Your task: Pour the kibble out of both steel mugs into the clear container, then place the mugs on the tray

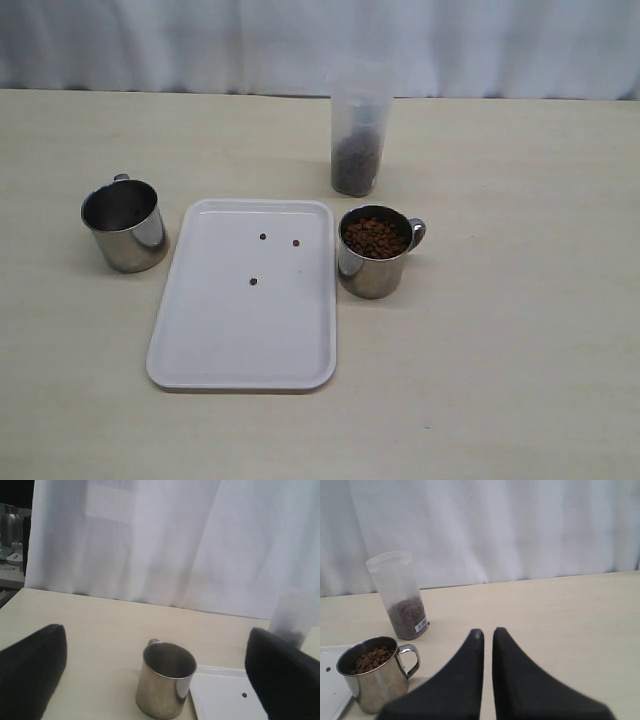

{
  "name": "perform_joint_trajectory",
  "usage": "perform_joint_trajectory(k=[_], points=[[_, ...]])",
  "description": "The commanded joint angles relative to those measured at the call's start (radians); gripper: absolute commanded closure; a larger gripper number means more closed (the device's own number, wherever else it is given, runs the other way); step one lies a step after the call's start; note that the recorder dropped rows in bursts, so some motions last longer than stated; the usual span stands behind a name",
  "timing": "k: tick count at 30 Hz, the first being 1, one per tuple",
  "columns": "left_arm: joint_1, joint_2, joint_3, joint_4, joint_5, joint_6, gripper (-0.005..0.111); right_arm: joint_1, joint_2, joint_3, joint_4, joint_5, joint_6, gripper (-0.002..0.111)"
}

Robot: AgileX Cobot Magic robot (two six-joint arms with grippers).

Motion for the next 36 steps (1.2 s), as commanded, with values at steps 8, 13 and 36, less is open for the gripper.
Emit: perform_joint_trajectory(k=[8,13,36], points=[[0.0,-0.003,0.003,-0.005,-0.005,-0.004,0.01,0.003,-0.003,0.004,0.002,0.002,0.001,0.103],[0.0,-0.003,0.003,-0.005,-0.005,-0.004,0.01,0.003,-0.003,0.004,0.002,0.002,0.001,0.103],[0.0,-0.003,0.003,-0.005,0.004,-0.004,0.01,0.003,-0.003,0.004,-0.003,-0.19,0.096,0.103]])
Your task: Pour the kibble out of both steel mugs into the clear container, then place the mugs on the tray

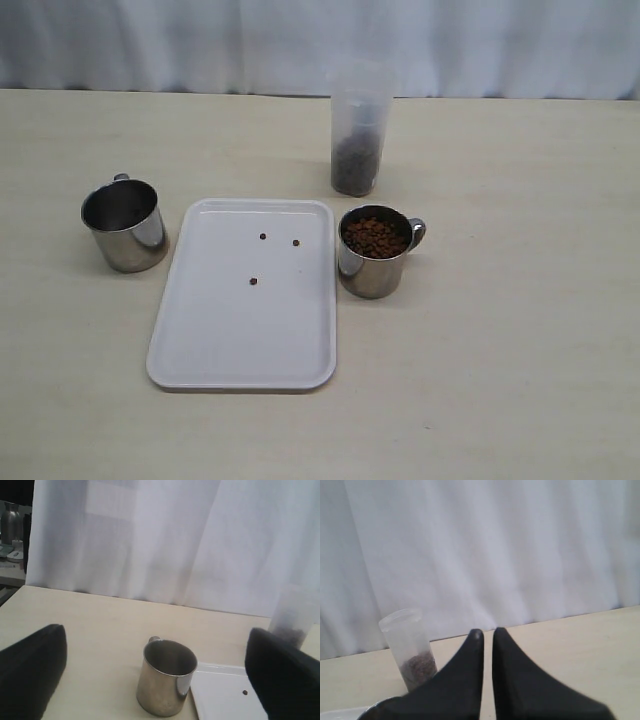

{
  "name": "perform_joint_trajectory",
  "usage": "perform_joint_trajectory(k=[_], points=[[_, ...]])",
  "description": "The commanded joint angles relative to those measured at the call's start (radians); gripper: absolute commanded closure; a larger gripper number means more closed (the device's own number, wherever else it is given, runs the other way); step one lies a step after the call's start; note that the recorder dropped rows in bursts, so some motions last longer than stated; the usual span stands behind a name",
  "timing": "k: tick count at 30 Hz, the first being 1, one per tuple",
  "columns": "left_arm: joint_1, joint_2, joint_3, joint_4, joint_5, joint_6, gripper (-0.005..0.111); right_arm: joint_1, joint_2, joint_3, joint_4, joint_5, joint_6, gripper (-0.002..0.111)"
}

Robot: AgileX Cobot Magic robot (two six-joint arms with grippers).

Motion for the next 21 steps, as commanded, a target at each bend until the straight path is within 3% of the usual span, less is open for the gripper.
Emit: perform_joint_trajectory(k=[1,5,9,14,21], points=[[0.0,-0.003,0.003,-0.005,-0.006,-0.004,0.01,0.003,-0.003,0.003,-0.003,-0.037,-0.006,0.103],[0.0,-0.003,0.003,-0.005,-0.006,-0.004,0.01,0.003,-0.003,0.003,0.022,-0.087,0.009,0.103],[0.0,-0.003,0.003,-0.005,-0.006,-0.004,0.01,0.003,-0.003,0.003,0.218,-0.139,0.04,0.103],[0.0,-0.003,0.003,-0.005,-0.006,-0.004,0.01,0.016,0.059,0.003,0.151,-0.137,0.082,0.103],[0.0,-0.003,0.003,-0.005,-0.006,-0.004,0.01,0.262,0.379,-0.045,-0.038,-0.18,0.115,0.103]])
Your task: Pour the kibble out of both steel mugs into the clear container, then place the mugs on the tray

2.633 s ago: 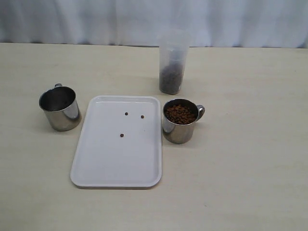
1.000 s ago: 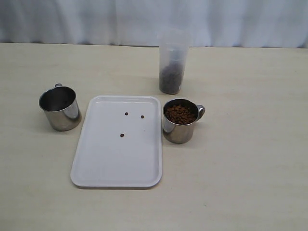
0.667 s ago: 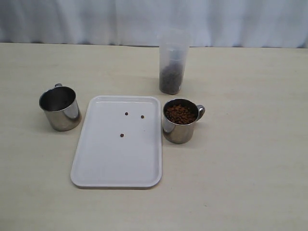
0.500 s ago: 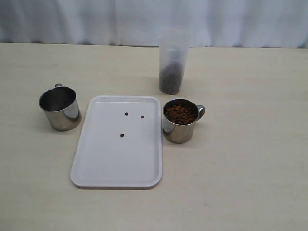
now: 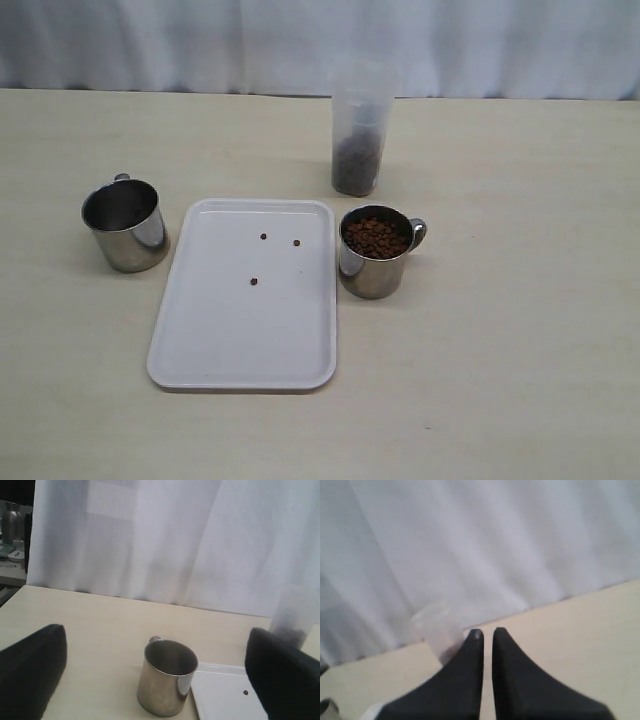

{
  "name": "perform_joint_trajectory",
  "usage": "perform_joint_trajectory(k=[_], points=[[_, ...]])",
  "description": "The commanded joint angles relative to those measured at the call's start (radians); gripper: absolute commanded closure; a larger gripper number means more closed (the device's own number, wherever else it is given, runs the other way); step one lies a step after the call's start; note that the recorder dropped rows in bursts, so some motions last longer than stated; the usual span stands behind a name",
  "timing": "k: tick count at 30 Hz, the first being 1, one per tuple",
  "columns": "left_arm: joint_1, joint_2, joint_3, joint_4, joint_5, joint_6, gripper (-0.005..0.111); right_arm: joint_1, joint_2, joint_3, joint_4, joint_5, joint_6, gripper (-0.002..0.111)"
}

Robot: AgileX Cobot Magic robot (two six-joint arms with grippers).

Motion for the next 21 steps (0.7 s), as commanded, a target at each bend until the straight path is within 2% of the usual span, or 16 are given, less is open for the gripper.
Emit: perform_joint_trajectory(k=[1,6,10,16,18,21], points=[[0.0,-0.003,0.003,-0.005,-0.006,-0.004,0.01,0.171,0.23,-0.048,-0.114,-0.049,0.011,0.103],[0.0,-0.003,0.003,-0.005,-0.008,-0.004,0.01,0.347,0.55,-0.115,-0.152,-0.058,-0.036,0.103],[0.0,-0.003,0.003,-0.005,-0.008,-0.004,0.01,0.424,0.803,-0.172,-0.152,-0.072,-0.064,0.103],[0.0,-0.003,0.003,-0.005,-0.008,-0.004,0.01,0.443,1.094,-0.204,-0.152,-0.251,-0.072,0.102],[0.0,-0.003,0.003,-0.005,-0.008,-0.004,0.01,0.443,1.16,-0.204,-0.152,-0.323,-0.082,0.097],[0.0,-0.003,0.003,-0.005,-0.008,-0.004,0.01,0.443,1.25,-0.204,-0.152,-0.413,-0.092,0.083]])
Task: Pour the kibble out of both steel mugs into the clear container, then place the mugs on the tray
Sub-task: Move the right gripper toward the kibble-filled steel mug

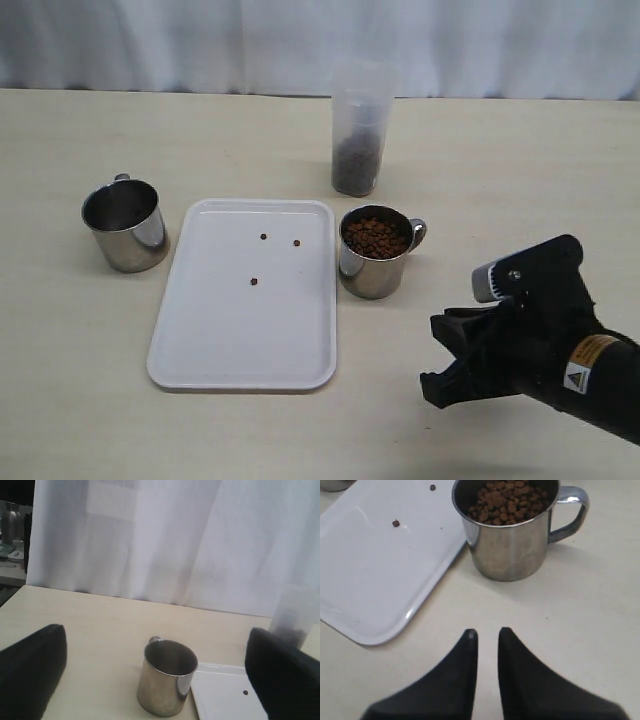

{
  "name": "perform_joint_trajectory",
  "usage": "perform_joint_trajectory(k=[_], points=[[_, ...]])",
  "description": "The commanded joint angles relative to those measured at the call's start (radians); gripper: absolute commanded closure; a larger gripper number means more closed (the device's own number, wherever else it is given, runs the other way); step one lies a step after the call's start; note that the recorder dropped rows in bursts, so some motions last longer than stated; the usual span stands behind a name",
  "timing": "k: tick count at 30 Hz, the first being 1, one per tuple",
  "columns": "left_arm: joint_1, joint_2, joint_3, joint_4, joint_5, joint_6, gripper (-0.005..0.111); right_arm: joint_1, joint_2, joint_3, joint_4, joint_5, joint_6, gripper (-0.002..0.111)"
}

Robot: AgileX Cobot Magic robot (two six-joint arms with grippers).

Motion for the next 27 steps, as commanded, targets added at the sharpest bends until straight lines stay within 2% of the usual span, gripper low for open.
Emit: perform_joint_trajectory(k=[1,5,15,19,27], points=[[0.0,-0.003,0.003,-0.005,-0.008,-0.004,0.01,0.002,0.121,-0.008,-0.013,-0.163,-0.036,0.077],[0.0,-0.003,0.003,-0.005,-0.008,-0.004,0.01,0.002,0.21,-0.008,-0.069,-0.294,-0.053,0.059],[0.0,-0.003,0.003,-0.005,-0.007,-0.001,0.01,0.002,0.362,-0.008,-0.11,-0.551,-0.053,0.037],[0.0,-0.003,0.003,-0.005,-0.008,-0.001,0.01,0.002,0.388,-0.019,-0.076,-0.586,-0.068,0.035],[0.0,-0.003,0.003,-0.005,-0.008,-0.001,0.01,0.002,0.424,-0.08,-0.04,-0.544,-0.074,0.035]])
